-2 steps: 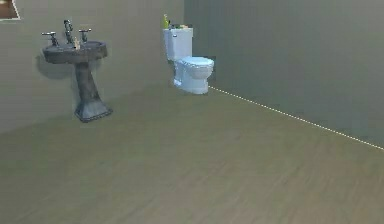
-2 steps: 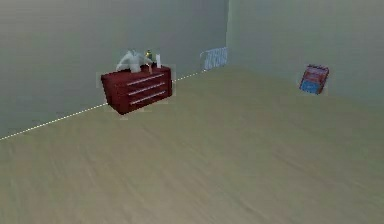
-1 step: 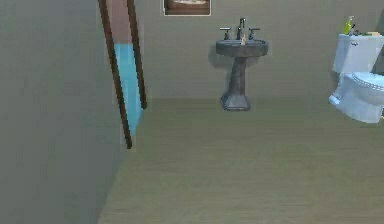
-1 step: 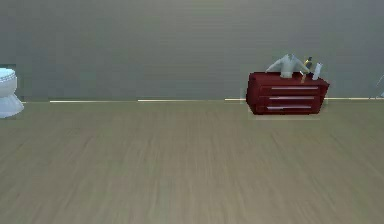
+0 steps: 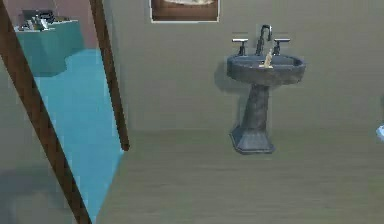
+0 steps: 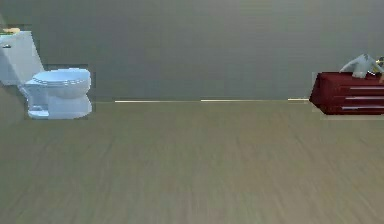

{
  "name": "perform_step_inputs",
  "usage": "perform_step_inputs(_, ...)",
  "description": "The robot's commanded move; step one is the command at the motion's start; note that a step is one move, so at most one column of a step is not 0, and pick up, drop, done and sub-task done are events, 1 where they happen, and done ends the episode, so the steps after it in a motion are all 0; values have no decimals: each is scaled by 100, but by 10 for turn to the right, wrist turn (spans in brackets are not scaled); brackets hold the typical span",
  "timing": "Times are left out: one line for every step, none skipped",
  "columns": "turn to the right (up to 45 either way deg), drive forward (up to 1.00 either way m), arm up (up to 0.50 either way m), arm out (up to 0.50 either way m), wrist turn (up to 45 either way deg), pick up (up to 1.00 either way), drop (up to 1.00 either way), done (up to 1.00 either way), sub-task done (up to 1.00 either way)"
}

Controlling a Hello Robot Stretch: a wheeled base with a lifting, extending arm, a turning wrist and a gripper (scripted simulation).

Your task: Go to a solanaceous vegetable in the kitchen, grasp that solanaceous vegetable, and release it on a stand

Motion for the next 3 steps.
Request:
perform_step_inputs(0,95,0,0,0,0,0,0,0)
perform_step_inputs(-150,0,0,0,0,0,0,0,0)
perform_step_inputs(0,60,0,0,0,0,0,0,0)
